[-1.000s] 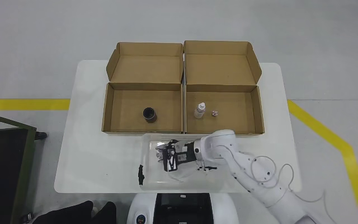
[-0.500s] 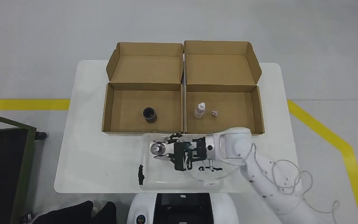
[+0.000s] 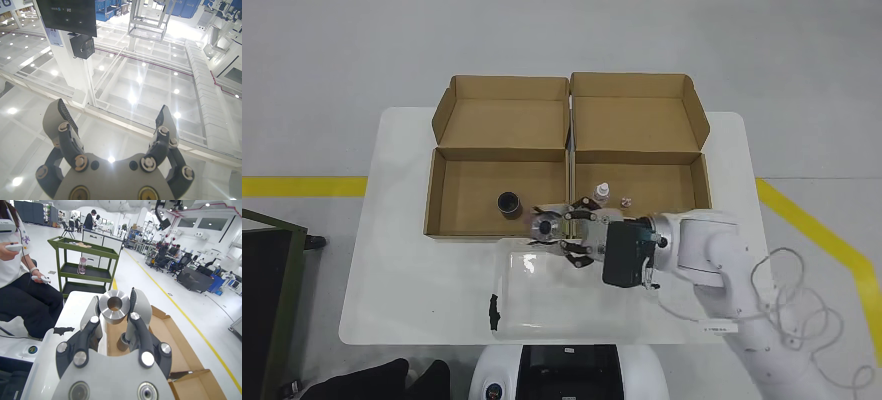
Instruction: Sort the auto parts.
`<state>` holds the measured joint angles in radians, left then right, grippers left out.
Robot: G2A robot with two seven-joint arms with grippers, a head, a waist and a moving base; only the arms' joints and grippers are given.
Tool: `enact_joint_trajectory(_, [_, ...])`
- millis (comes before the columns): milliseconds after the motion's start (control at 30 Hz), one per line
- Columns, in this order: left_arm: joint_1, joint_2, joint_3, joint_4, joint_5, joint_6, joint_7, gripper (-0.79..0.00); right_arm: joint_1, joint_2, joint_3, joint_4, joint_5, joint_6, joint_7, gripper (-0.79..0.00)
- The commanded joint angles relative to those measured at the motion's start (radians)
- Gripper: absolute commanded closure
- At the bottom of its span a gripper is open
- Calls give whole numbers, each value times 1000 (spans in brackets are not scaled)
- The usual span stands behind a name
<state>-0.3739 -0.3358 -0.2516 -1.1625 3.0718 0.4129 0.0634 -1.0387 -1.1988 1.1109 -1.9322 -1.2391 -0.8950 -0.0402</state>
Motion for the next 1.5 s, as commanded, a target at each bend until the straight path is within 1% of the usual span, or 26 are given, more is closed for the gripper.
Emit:
enact_joint_trajectory(0, [0,0,0,0,0,0,0,-785,5,1,19,-11,13,9,-14,0])
enact_joint_trajectory(333, [0,0,0,0,0,0,0,-785,10,5,87,-57,39,55,-107,0])
enact_joint_trajectory(567, [0,0,0,0,0,0,0,-785,16,8,130,-80,36,61,-174,0])
enact_joint_trajectory(700, [0,0,0,0,0,0,0,-785,28,10,145,-62,16,54,-198,0])
enact_joint_trajectory(933, [0,0,0,0,0,0,0,-785,97,8,130,22,-10,33,-234,0])
enact_joint_trajectory(1033, [0,0,0,0,0,0,0,-785,118,5,103,54,-21,22,-225,0])
enact_joint_trajectory(1167, [0,0,0,0,0,0,0,-785,112,2,52,75,-51,24,-201,0])
enact_joint_trajectory(1300, [0,0,0,0,0,0,0,-785,110,-2,-2,78,-80,36,-133,0])
enact_joint_trajectory(1467, [0,0,0,0,0,0,0,-785,94,-7,-61,67,-77,72,-24,0])
